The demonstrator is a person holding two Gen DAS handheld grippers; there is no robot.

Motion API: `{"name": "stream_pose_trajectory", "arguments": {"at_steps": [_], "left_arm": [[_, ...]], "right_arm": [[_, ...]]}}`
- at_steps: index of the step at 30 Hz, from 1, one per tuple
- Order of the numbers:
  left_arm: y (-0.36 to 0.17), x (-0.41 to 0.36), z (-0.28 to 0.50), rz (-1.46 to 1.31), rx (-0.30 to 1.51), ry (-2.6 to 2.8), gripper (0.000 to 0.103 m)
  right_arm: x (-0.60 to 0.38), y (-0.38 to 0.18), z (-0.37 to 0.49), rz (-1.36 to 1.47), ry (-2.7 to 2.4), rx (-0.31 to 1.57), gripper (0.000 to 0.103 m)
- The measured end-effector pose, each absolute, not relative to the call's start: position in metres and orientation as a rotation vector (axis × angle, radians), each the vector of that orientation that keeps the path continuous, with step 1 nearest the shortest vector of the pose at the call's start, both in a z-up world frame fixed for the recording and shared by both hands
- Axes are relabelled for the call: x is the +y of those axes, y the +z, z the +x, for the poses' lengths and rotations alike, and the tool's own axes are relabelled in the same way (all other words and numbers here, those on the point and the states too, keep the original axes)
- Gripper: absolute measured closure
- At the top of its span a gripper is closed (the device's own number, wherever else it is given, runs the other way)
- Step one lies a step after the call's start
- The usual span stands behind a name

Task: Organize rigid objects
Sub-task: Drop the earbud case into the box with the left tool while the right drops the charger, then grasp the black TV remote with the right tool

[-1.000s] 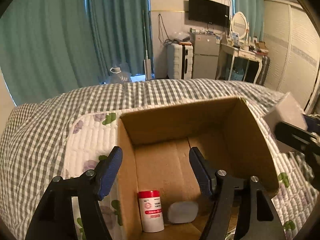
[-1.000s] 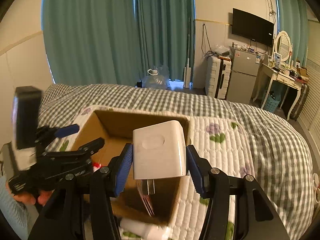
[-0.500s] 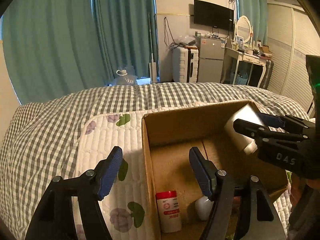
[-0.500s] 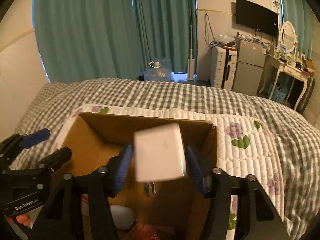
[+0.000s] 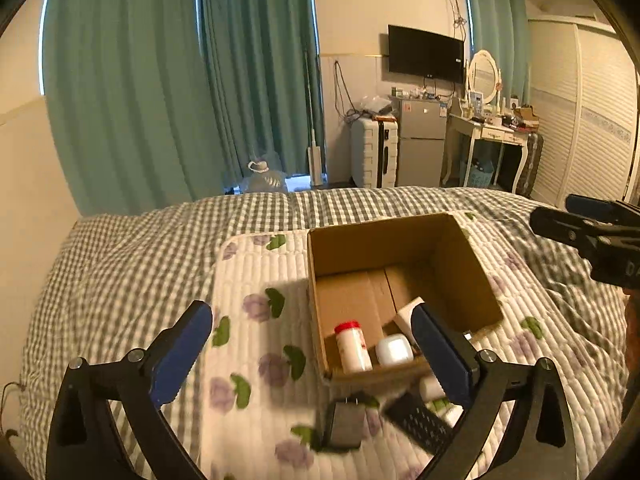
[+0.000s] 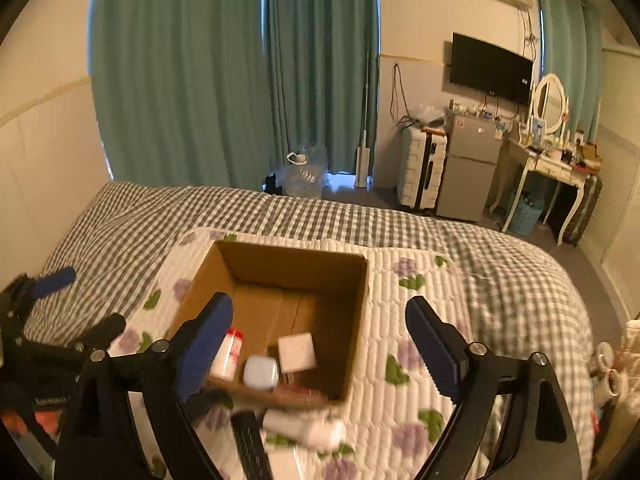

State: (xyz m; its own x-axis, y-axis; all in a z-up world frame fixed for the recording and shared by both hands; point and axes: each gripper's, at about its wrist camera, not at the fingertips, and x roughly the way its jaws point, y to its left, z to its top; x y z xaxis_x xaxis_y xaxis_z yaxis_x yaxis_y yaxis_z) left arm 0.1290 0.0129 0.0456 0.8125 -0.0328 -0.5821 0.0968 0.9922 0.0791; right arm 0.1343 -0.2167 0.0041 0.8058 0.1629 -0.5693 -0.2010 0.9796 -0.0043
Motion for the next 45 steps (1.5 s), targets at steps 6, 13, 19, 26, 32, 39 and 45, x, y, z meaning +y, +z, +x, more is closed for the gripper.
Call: {"name": "stream_pose_trajectory", "arguments": {"at_steps": [6,13,19,26,32,39,45], "left_arm": [[0.048,0.016,0.081,0.081,0.589,-0.095,0.001],[0.012,0.022,0.055,0.061,0.604,-0.040,0.001],[-0.042,0.022,0.055,0.100,0.655,0.001,0.001],[-0.082,0.024,0.062,0.126,0.708,-0.006,0.001],[-0.091,0.033,0.068,0.085,0.738,-0.004,0.001],[-0.092,0.042,0.072,0.034,0.765,0.009,0.001],[-0.092,0.040,0.072,0.041,0.782,0.017,0.001]], "right_arm": [[-0.214,-0.005,0.078,-0.083,0.178,0.646,0.008],[-0.201,-0.058,0.050,-0.077,0.200,0.683,0.008],[-0.180,-0.125,0.064,-0.175,0.208,0.763,0.008],[-0.162,-0.190,0.083,-0.211,0.276,0.891,0.020],[-0.145,-0.214,0.098,-0.218,0.356,0.942,0.036],[-0.130,-0.229,0.111,-0.245,0.396,0.947,0.055],[-0.128,-0.236,0.110,-0.254,0.409,0.975,0.060]]}}
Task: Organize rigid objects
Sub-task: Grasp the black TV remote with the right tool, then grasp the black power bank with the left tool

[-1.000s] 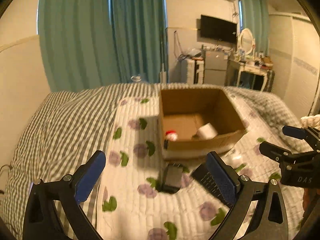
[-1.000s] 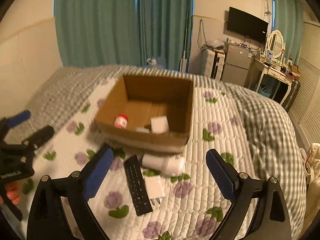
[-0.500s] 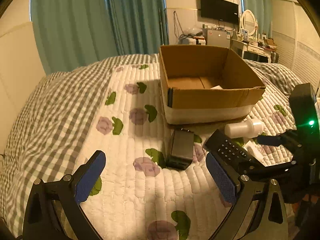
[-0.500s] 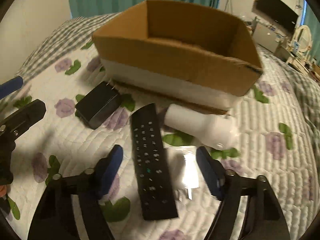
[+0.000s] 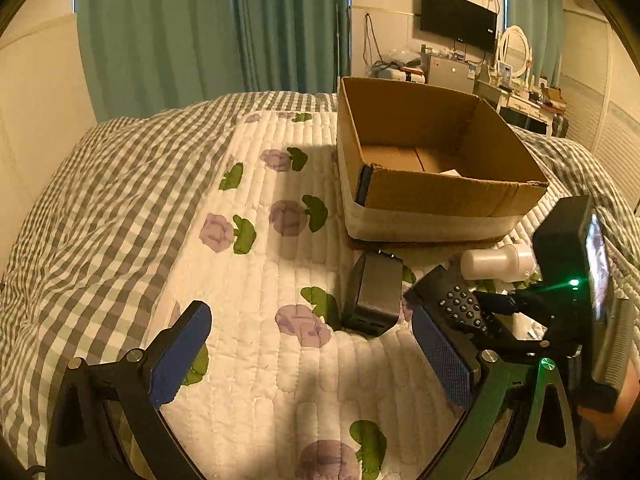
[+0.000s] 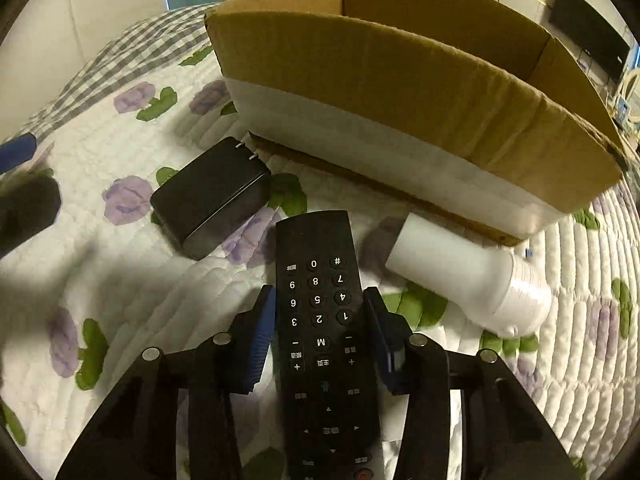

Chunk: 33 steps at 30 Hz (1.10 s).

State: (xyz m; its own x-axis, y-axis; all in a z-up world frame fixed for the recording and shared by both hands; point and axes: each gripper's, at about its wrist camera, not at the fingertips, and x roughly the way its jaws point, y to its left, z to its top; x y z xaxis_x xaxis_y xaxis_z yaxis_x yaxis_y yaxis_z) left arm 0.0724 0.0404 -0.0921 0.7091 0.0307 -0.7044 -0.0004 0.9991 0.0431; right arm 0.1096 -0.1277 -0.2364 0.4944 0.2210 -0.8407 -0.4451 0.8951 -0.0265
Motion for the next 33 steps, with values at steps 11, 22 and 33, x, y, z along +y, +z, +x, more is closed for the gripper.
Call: {"name": "stream_pose_trajectory", "arguments": {"at_steps": [11,22,33], "left_arm": [[-0.086,0.018,0.090,0.093,0.810,0.022,0.001],[-0.139,-0.020,0.133,0.133,0.865,-0.011,0.003],[-0.170,-0.019,0.151,0.169,0.940,-0.030,0.056]], "right_arm": [[-0.169,-0.184,0.091,-0.158,0.345,0.884,0.062],[-0.205,-0.152,0.106,-0.160,0.296,0.872,0.062],[-0.219,-0.169,0.106,-0.092,0.286,0.897,0.062]]}}
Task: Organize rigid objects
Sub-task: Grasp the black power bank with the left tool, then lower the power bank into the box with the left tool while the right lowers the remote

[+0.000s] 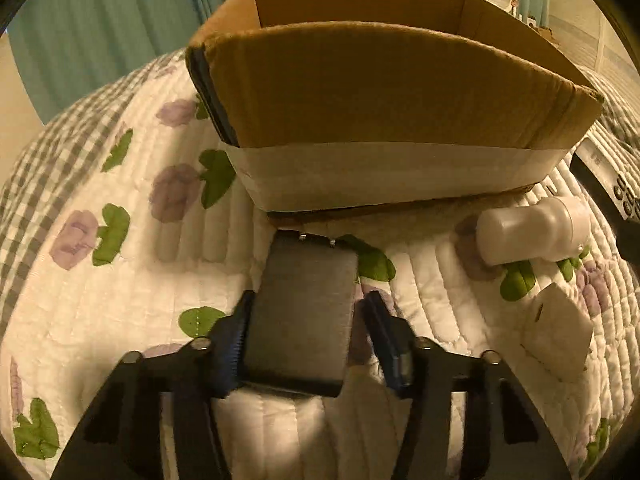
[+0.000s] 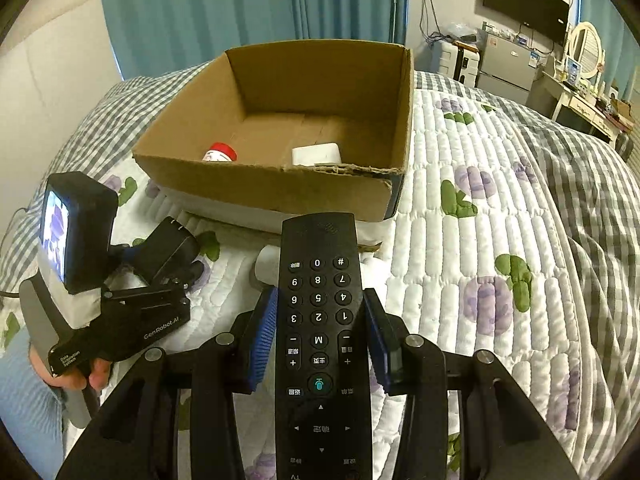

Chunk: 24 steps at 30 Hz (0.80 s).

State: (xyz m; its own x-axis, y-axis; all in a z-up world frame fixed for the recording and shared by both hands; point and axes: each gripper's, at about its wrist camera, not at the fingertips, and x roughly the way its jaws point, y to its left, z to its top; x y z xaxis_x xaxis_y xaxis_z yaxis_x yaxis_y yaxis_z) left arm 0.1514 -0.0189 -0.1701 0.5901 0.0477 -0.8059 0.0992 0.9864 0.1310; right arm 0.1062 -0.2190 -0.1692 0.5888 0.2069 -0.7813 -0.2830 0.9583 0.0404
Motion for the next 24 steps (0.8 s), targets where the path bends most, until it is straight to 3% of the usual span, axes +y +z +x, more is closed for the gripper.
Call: {"name": "stream_pose_trajectory", "arguments": {"at_steps": [1,10,24], "left_arm": [[-0.169,-0.019,0.150,0.178,0.935,-0.024,0.060],[-0.141,-0.011,0.120,0.151,0.934,-0.068,0.061],[-0.021,0.004,0.078,0.080,0.733,-0.127,0.061]], "right_arm": [[-0.219,-0.169,0.106,-0.092,0.285,0.896,0.062],[-0.217,-0.149,0.091,-0.101,0.276,0.864,0.062],[-0.208,-0.068,0.068,-0.119,0.264,0.734,0.062]]}}
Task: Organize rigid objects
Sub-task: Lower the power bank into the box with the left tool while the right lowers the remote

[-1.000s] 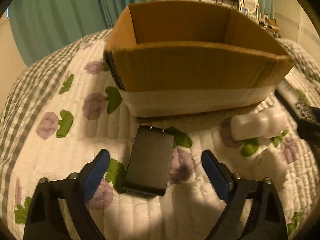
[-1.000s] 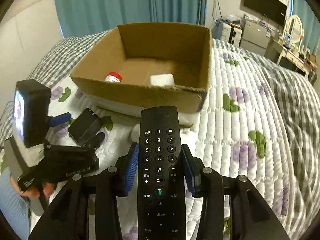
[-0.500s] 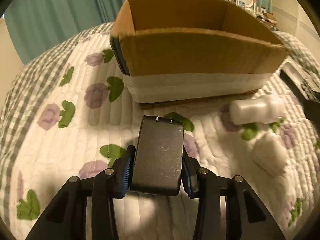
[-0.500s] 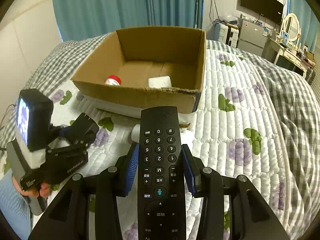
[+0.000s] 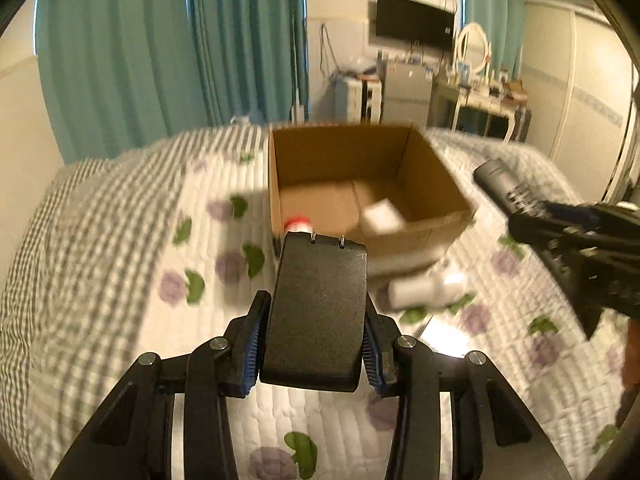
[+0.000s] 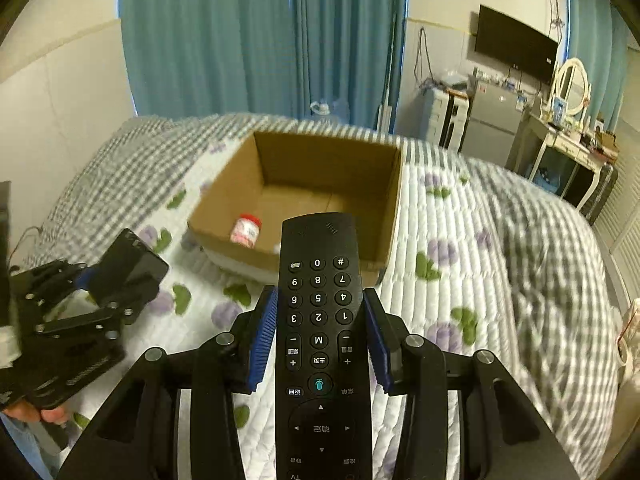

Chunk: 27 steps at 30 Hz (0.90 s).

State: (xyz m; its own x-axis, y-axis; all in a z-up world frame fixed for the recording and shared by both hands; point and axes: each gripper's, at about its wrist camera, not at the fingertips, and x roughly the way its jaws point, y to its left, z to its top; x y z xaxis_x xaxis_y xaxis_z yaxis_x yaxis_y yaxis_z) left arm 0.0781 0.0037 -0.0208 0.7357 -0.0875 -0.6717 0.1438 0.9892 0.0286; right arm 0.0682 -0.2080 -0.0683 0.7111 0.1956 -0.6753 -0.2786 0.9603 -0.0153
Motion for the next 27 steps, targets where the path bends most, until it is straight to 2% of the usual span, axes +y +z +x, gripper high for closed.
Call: {"name": "stream_pose_trajectory", "arguments": {"at_steps": [7,12,19,27], "left_arm": [[0.030,-0.006,0.107,0.082,0.655,-0.157,0.061],[0.039,-0.028,0.158,0.141,0.630,-0.159,0.061],[-0.006,-0.048,0.227,0.136,0.721,-0.154,0.061],[-0.062,-0.043,0.278,0.101,0.817,-0.121,0.061]], "right_arm": [[-0.207,-0.020,0.101,-0.112,0.287,0.659,0.062],[-0.209,-0.007,0.145,-0.100,0.280,0.651,0.062],[-0.213,-0.020,0.193,-0.087,0.284,0.666,0.062],[-0.220,-0.061,0.231,-0.093,0.306,0.720,0.062]]}}
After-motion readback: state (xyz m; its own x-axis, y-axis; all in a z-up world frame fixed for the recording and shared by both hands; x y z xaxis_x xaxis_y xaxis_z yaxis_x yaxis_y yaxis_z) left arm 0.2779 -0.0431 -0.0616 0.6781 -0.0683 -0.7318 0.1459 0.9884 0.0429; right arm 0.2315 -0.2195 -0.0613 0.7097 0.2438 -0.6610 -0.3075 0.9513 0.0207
